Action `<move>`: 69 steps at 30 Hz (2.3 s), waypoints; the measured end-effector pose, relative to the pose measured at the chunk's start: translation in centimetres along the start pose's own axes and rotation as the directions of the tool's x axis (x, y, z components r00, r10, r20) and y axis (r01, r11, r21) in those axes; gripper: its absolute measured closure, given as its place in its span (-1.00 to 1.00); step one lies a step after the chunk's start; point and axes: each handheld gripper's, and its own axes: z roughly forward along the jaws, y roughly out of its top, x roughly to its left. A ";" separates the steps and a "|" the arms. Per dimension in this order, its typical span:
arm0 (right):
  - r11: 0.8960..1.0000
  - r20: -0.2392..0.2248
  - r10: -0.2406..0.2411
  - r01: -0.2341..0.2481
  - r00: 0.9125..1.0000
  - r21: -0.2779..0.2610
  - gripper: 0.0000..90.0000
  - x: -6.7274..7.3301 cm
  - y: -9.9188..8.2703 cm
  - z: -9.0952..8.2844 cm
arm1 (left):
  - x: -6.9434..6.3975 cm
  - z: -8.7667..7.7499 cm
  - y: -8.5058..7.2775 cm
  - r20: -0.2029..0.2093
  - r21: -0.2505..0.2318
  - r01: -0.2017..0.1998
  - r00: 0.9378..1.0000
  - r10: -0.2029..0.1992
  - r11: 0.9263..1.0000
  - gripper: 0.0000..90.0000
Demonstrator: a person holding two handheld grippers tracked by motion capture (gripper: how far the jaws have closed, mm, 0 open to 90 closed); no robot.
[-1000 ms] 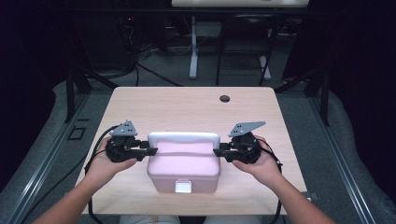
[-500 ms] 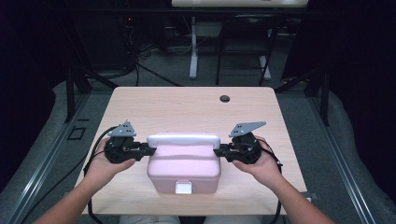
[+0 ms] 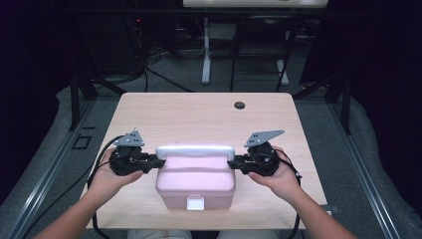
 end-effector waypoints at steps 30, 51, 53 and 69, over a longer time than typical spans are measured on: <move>0.998 -0.045 0.060 -0.062 0.997 -0.031 0.68 -0.8 1.5 -1.1 | 0.8 -1.9 1.1 0.006 -0.054 0.044 0.999 -0.043 0.998 0.56; 0.989 -0.061 0.126 -0.130 0.990 -0.064 0.68 -1.6 2.5 -1.6 | 0.2 -4.2 -2.5 -0.004 -0.059 0.065 0.998 -0.065 0.996 0.96; 0.987 -0.062 0.137 -0.142 0.989 -0.070 0.68 -1.7 2.6 -1.6 | 0.1 -3.9 -2.7 0.004 -0.052 0.062 0.998 -0.062 0.997 0.99; 0.986 -0.059 0.145 -0.150 0.988 -0.080 0.68 -1.9 2.8 -1.7 | -1.7 -1.5 -2.7 0.074 -0.009 0.022 0.997 -0.021 1.000 1.00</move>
